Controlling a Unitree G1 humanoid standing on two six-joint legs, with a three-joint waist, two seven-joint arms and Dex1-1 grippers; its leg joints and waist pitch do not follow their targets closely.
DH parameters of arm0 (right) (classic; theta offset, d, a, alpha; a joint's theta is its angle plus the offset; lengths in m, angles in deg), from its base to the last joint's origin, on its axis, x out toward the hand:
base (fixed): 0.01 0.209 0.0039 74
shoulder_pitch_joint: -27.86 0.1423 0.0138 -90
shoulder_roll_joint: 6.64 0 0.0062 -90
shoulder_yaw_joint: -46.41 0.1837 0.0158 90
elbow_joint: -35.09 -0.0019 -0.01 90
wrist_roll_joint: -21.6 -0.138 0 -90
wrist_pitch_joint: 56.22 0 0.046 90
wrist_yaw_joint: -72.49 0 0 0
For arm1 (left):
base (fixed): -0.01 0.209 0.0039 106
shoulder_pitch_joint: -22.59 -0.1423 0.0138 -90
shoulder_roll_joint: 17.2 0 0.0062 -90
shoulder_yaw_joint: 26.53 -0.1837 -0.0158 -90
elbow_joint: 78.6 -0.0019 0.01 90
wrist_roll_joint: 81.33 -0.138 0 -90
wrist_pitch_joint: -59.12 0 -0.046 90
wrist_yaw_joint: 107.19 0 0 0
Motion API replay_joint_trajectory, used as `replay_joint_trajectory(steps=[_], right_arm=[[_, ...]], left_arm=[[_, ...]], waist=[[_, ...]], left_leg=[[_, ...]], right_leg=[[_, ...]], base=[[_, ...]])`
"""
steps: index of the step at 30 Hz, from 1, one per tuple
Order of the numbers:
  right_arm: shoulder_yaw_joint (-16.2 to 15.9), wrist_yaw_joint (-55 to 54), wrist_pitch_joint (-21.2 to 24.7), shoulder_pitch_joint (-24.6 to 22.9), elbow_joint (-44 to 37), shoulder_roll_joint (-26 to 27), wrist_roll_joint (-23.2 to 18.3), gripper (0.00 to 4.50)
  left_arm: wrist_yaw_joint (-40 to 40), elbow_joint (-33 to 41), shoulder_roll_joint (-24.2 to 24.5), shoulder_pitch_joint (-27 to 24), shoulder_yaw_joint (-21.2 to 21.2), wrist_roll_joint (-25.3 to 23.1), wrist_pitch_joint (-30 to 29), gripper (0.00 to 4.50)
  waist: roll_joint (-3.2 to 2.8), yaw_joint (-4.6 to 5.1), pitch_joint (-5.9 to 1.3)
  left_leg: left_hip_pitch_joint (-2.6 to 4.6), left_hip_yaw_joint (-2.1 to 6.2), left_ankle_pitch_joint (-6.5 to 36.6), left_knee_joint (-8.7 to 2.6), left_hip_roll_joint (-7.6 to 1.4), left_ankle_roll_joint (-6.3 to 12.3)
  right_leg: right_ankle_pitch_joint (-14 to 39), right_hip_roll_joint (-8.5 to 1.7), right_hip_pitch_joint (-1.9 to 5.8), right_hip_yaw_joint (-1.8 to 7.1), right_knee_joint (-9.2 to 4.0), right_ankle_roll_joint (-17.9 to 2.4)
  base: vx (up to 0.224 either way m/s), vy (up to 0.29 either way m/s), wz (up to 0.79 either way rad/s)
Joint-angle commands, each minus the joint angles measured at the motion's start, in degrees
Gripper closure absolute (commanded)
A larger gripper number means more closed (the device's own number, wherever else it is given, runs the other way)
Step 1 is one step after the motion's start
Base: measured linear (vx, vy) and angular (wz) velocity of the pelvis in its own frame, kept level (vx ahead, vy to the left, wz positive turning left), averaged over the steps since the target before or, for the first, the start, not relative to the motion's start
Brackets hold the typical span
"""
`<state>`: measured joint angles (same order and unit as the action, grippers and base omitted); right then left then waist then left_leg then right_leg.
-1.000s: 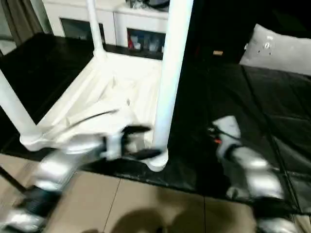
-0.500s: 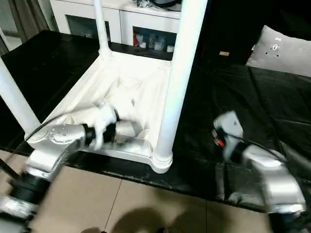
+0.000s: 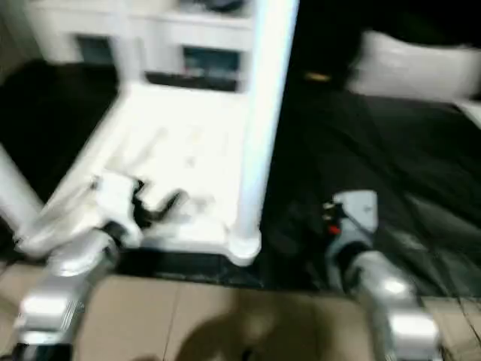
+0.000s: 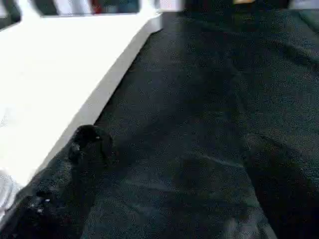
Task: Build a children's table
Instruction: Rotate table base
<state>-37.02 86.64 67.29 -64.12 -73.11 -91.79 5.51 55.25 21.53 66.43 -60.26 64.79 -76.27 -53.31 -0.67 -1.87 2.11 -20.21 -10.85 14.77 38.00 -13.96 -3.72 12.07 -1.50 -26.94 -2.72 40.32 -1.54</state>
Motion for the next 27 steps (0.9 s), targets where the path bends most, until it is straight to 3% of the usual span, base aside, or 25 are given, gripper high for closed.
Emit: replay_joint_trajectory(steps=[1, 2, 3, 4, 5, 6, 7, 8, 9, 10, 11, 12, 16, 17, 19, 20, 24, 27], right_arm=[[0.5, -1.8, 1.4, 0.6, -1.0, -0.3, 0.4, 0.0], [0.1, -1.8, 1.0, 0.7, -0.9, -0.5, 0.8, 0.0], [-0.1, -1.9, 0.9, 0.8, -0.9, -0.6, 1.0, 0.0], [-0.1, -1.9, 1.3, 1.0, -0.6, -0.8, 1.2, 0.0], [-0.2, -1.6, 1.8, 1.3, 0.0, -1.3, 1.7, 0.0], [-0.1, -1.6, 2.2, 1.4, 0.3, -1.4, 1.6, 0.0], [-0.1, -1.6, 2.6, 1.5, 0.4, -1.4, 1.6, 0.0], [-0.4, -1.4, 2.5, 1.7, 0.4, -1.7, 1.7, 0.0], [-0.5, -1.4, 2.5, 1.7, 0.5, -1.8, 1.7, 0.0], [-0.6, -1.3, 2.4, 1.7, 0.5, -1.9, 1.7, 0.0], [-1.4, -0.5, 1.9, 1.8, 0.7, -2.5, 1.8, 0.0], [-2.1, 0.3, 1.4, 1.9, 0.9, -3.1, 1.9, 0.0], [-3.8, 2.8, 0.1, 2.5, 1.5, -4.5, 2.4, 0.0], [-4.0, 3.1, -0.2, 2.7, 1.8, -4.7, 2.5, 0.0], [-4.1, 3.4, -0.4, 2.8, 1.9, -4.9, 2.6, 0.0], [-4.3, 3.7, -0.7, 3.1, 2.3, -5.1, 2.6, 0.0], [-4.7, 4.0, -2.2, 2.8, 2.8, -4.7, 2.5, 0.0], [-5.0, 4.1, -2.8, 2.4, 2.8, -4.4, 2.6, 0.0]], left_arm=[[1.1, 1.4, -1.1, -0.5, -0.3, -0.2, -1.4, 0.79], [1.5, 1.9, -1.2, -0.6, -0.1, -0.2, -2.3, 0.79], [1.6, 2.2, -1.3, -0.6, 0.0, -0.3, -2.6, 0.79], [2.3, 2.6, -1.5, -0.9, 0.5, -0.3, -3.1, 0.79], [3.3, 3.5, -1.7, -2.0, 1.1, -0.4, -3.3, 0.79], [3.7, 4.0, -1.6, -2.6, 1.2, -0.2, -3.4, 0.79], [4.0, 4.4, -1.5, -3.1, 1.3, 0.0, -3.6, 0.79], [4.6, 5.0, -1.5, -3.6, 1.4, -0.1, -3.8, 0.79], [4.8, 5.1, -1.5, -3.7, 1.5, -0.2, -3.9, 0.79], [4.8, 5.1, -1.5, -3.7, 1.5, -0.2, -3.9, 0.79], [4.9, 5.6, -1.7, -4.5, 2.0, 0.1, -3.8, 0.79], [4.6, 6.0, -1.8, -5.1, 2.2, 0.4, -3.3, 0.79], [4.5, 6.6, -1.8, -5.7, 2.0, 0.1, -3.6, 0.79], [4.9, 6.6, -2.2, -5.6, 2.2, 0.2, -3.4, 0.79], [5.2, 6.7, -2.3, -5.6, 2.2, 0.4, -3.4, 0.79], [5.3, 7.0, -2.3, -5.7, 2.2, 0.8, -3.4, 0.79], [4.5, 8.2, -2.4, -5.9, 2.9, 2.2, -3.2, 0.79], [4.2, 8.3, -2.1, -5.8, 3.0, 2.2, -3.7, 0.79]], waist=[[-1.97, 0.08, -2.61], [-0.3, 0.44, -3.07], [1.69, 0.54, -3.46], [0.66, -0.43, -3.49], [2.74, -2.44, -3.17], [2.54, -2.61, -3.0], [2.22, -2.64, -2.43], [1.82, -2.65, -2.26], [1.96, -2.71, -2.26], [1.61, -2.82, -2.28], [1.33, -2.86, -2.15], [1.62, -2.79, -2.02], [0.88, -2.69, -2.12], [0.87, -2.71, -2.37], [0.8, -2.78, -2.55], [1.21, -2.78, -2.69], [1.26, -2.92, -2.75], [1.45, -2.97, -2.47]], left_leg=[[1.07, 4.67, -3.1, -10.28, -8.71, 13.04], [1.69, 2.86, 2.9, -7.58, -4.62, 14.95], [-0.38, 0.89, 4.2, -4.74, 0.36, 13.38], [-2.73, 0.26, 4.7, -3.47, 3.0, 10.4], [-2.6, 1.11, 3.4, -3.55, 2.93, 2.98], [-2.98, 1.23, 2.3, -4.29, 3.08, 1.86], [-2.49, 1.25, 2.8, -5.02, 3.19, 0.3], [-2.1, 1.34, 3.7, -5.37, 3.38, -0.7], [-1.94, 1.35, 4.0, -5.51, 3.35, -0.99], [-1.68, 1.48, 4.3, -5.79, 3.24, -1.25], [-1.44, 1.81, 5.7, -6.64, 2.81, -1.75], [-1.46, 1.9, 6.4, -6.95, 2.58, -1.77], [-0.83, 2.58, 10.5, -8.11, 1.48, -1.72], [-0.57, 2.69, 9.8, -8.32, 1.06, -1.82], [-0.38, 2.59, 7.7, -8.28, 0.91, -1.69], [-0.68, 2.49, 5.5, -8.16, 1.04, -1.4], [-0.84, 2.18, 3.3, -7.86, 1.3, -1.14], [-0.74, 1.91, 4.9, -7.98, 1.33, -0.92]], right_leg=[[2.8, -3.54, 1.39, -1.07, -0.32, -4.7], [0.3, -4.97, 2.72, 0.41, -3.54, -9.2], [-0.6, -5.01, 4.76, 1.3, -5.71, -10.1], [5.4, -7.49, 6.74, 1.85, -8.82, -11.8], [25.5, -8.24, 6.52, 3.32, -10.6, -2.0], [27.8, -7.35, 6.77, 3.14, -10.5, 0.7], [31.2, -6.07, 5.86, 2.57, -11.06, 4.7], [32.7, -5.34, 5.57, 2.05, -11.48, 6.6], [32.8, -5.11, 5.47, 1.87, -11.68, 7.1], [32.1, -4.95, 5.4, 1.7, -11.62, 7.0], [28.7, -4.38, 5.49, 1.2, -11.35, 5.6], [27.8, -4.29, 5.59, 1.11, -11.33, 5.2], [21.9, -4.35, 5.81, 1.13, -10.66, 1.0], [16.4, -4.56, 6.1, 1.31, -10.25, -1.4], [9.6, -4.63, 6.26, 1.52, -9.68, -3.7], [5.7, -4.69, 6.7, 1.56, -9.21, -4.9], [2.2, -5.06, 7.0, 1.78, -8.95, -6.1], [5.2, -5.18, 6.93, 1.86, -9.38, -5.6]], base=[[0.0, 0.0, 0.0], [-0.025, -0.081, -0.07], [-0.025, -0.081, -0.07], [-0.103, -0.085, -0.13], [-0.117, -0.097, -0.07], [-0.117, -0.097, -0.07], [-0.054, -0.12, 0.0], [-0.045, -0.091, 0.02], [-0.045, -0.091, 0.02], [0.0, 0.0, 0.0], [0.0, 0.0, 0.0], [0.0, 0.0, 0.0], [-0.001, 0.04, 0.0], [0.02, 0.053, 0.02], [0.027, 0.053, 0.03], [0.0, 0.0, 0.0], [0.0, 0.0, 0.0], [0.0, 0.0, 0.0]])
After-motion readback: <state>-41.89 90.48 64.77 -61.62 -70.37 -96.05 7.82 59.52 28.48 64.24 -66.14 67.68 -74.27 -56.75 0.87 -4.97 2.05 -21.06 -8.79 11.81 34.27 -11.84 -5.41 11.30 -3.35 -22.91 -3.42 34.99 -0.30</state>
